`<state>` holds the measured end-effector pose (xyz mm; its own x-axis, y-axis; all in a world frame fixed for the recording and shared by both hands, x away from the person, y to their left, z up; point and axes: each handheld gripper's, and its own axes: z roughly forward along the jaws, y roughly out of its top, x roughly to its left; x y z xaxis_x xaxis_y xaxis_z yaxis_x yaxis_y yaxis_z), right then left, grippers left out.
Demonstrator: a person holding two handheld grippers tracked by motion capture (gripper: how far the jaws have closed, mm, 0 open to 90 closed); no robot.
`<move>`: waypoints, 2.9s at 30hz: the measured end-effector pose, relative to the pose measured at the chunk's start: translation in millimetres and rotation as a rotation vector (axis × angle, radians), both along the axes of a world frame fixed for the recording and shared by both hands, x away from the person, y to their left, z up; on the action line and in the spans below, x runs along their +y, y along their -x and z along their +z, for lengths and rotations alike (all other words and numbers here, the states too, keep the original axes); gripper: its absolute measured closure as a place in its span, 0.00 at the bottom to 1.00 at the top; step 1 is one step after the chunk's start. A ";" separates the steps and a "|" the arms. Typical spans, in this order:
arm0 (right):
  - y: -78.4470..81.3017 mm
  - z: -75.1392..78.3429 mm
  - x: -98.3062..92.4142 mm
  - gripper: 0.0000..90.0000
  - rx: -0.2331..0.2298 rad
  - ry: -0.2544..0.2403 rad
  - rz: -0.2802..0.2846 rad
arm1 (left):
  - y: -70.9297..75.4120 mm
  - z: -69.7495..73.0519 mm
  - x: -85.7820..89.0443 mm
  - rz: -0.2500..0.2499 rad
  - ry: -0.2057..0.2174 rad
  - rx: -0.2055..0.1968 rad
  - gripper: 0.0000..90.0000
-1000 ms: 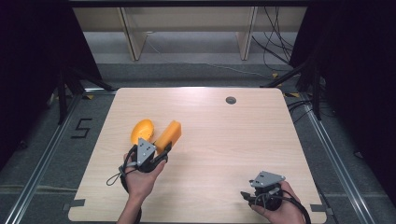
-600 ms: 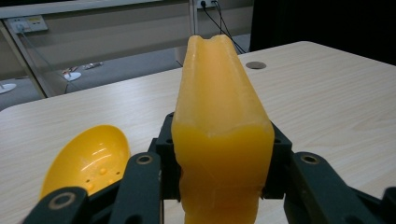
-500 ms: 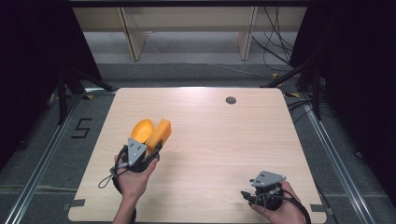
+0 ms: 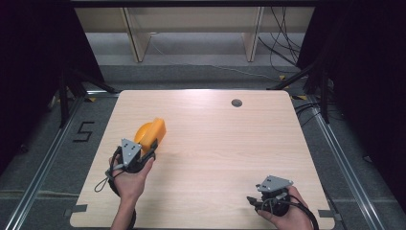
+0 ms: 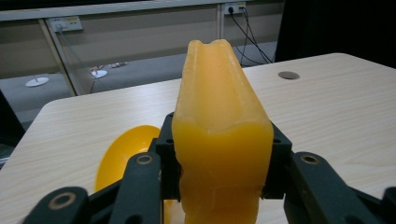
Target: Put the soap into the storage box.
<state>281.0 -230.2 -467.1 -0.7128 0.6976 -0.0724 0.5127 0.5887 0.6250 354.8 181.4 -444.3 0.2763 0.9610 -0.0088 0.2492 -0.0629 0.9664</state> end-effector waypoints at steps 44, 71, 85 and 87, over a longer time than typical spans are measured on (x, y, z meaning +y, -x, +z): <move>-1.3 -2.0 0.1 0.52 0.019 0.009 0.020 | -56.7 -47.7 15.4 0.194 -0.008 0.019 0.67; -2.3 -5.0 1.5 0.52 0.005 -0.006 0.037 | -61.6 -48.5 17.9 0.184 -0.038 0.040 0.66; 0.6 -3.7 2.1 0.51 0.029 0.001 -0.001 | -61.7 -41.4 22.9 0.161 -0.019 0.067 0.57; 1.0 -3.3 2.4 0.51 0.037 -0.005 -0.005 | -60.2 -38.4 22.9 0.163 -0.016 0.064 0.55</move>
